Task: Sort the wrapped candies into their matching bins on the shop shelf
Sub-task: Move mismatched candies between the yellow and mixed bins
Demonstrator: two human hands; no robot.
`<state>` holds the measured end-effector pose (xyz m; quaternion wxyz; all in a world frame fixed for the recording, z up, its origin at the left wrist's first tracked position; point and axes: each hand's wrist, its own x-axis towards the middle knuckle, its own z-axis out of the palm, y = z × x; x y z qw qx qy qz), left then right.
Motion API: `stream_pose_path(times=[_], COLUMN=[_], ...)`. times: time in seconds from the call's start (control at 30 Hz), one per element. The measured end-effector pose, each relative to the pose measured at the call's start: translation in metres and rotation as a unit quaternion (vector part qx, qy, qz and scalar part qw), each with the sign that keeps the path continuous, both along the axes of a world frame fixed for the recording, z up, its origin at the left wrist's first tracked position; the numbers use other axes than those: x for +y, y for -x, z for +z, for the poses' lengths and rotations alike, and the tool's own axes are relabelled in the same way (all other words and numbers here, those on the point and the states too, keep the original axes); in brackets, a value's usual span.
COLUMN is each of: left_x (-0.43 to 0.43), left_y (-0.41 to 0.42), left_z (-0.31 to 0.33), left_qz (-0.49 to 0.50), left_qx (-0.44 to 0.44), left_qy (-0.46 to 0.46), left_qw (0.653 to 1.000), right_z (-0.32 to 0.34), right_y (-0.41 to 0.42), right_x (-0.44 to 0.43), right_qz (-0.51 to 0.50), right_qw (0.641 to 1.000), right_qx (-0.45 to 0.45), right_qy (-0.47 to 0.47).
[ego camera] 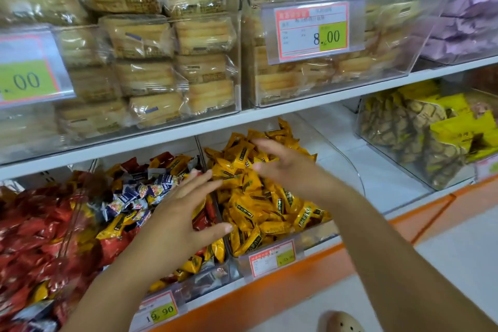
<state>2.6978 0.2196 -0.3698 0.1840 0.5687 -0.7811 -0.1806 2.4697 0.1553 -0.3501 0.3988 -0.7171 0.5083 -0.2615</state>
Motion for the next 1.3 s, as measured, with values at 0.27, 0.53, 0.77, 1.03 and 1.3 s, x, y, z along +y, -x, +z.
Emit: stream_pose_path(times=[0.27,0.53,0.77,1.03,1.3], left_x=[-0.003,-0.011,-0.017,-0.032,-0.036], left_y=[0.031,0.070,0.068,0.058,0.053], left_z=[-0.009,-0.008,-0.016,-0.007,0.001], left_qz=[-0.039,-0.048,-0.028,0.045,0.022], left_qx=[-0.060,-0.264,-0.278,-0.121,-0.128], left_qy=[0.099,0.088,0.106,0.164,0.071], left_qw=[0.993,0.959,0.954,0.978,0.989], right_z=[0.014,-0.051,-0.056,-0.031,0.019], right_y=[0.072,0.038,0.050,0.041,0.042], right_x=[0.006,-0.007,-0.024,-0.039,-0.049], right_qz=[-0.038,-0.021,-0.059,-0.140,0.048], right_qw=[0.958,0.916,0.986,0.982,0.994], right_qx=[0.276,0.395,0.146,-0.121,0.078], right_qy=[-0.066,-0.064,-0.052,-0.024,-0.057])
